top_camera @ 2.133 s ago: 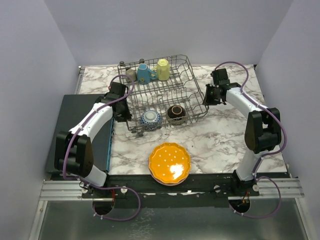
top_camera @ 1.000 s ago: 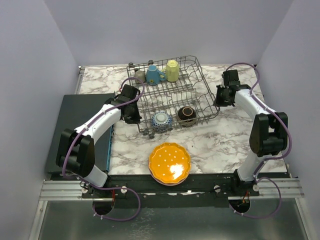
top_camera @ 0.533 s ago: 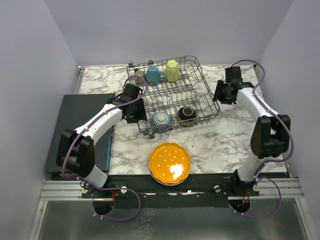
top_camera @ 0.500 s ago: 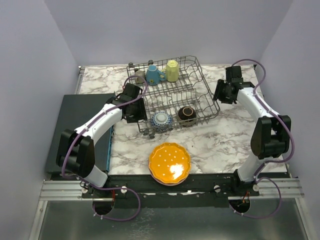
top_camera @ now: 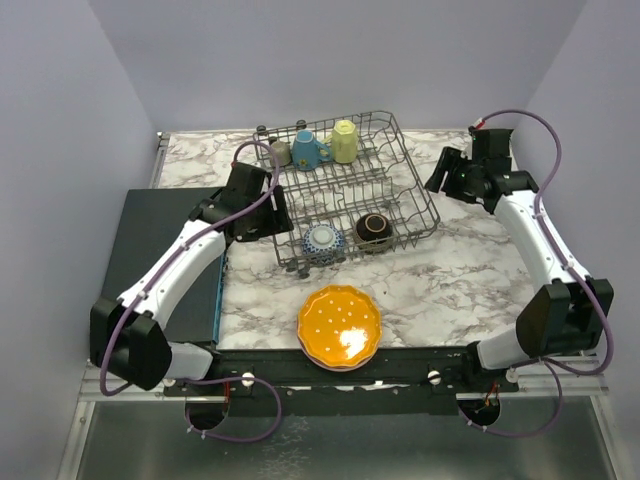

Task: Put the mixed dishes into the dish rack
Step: Move the dish rack to the center of the board, then pick up the plate from the corner of the board.

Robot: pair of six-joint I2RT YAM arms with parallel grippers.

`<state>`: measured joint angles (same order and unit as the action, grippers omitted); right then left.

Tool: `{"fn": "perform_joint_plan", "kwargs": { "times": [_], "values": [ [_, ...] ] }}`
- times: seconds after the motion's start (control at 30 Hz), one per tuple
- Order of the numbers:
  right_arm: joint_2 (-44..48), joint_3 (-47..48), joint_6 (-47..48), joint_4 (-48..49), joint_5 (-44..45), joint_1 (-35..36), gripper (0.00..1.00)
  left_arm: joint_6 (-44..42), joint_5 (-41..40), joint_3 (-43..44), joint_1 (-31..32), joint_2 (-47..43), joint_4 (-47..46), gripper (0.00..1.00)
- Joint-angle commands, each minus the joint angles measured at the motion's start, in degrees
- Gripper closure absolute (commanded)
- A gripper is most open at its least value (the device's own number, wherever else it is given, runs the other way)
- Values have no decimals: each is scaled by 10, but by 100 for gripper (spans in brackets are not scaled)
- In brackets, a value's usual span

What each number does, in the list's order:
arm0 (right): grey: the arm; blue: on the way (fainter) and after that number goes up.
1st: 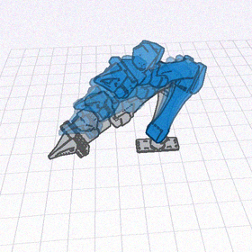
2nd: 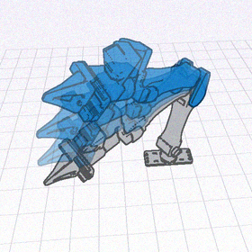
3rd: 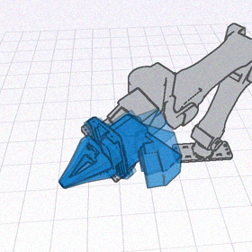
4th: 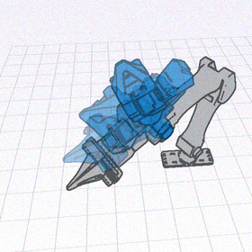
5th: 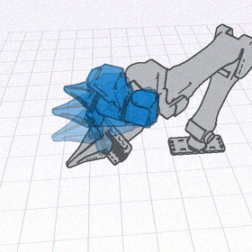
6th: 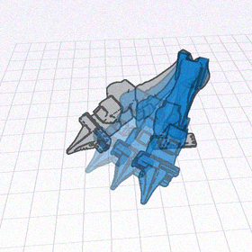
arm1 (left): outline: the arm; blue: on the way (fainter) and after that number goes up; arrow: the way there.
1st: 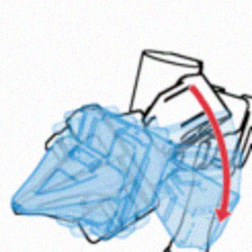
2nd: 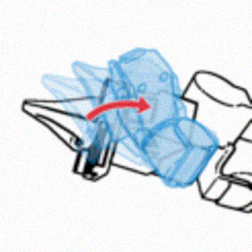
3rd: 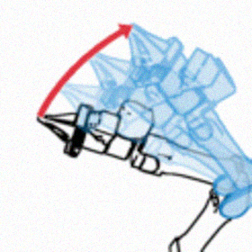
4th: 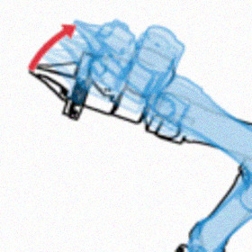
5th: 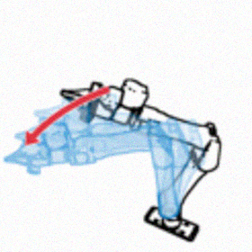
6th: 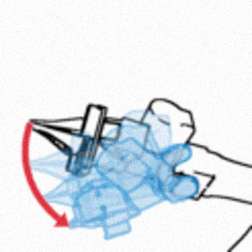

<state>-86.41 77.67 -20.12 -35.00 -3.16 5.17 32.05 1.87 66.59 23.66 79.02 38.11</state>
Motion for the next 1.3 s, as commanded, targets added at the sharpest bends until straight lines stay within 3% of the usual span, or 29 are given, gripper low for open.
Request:
{"fn": "perform_joint_plan", "kwargs": {
  "times": [0.0, 0.37, 0.53, 0.9, 1.27],
  "values": [
    [45, -37, -16, 10, -95, -2, 34, -8, 6, -26, 2, -62, 16, 28],
    [131, -126, -41, 35, -210, 25, 34, 14, 136, -102, 9, -161, 25, 28],
    [158, -176, -59, 56, -251, 42, 36, 50, 153, -145, 33, -197, 20, 28],
    [173, -269, -89, 81, -224, 118, 38, 145, 167, -261, 84, -249, -18, 37],
    [176, -325, -110, 107, -216, 149, 40, 202, 171, -302, 130, -240, -70, 47]
  ]
}}
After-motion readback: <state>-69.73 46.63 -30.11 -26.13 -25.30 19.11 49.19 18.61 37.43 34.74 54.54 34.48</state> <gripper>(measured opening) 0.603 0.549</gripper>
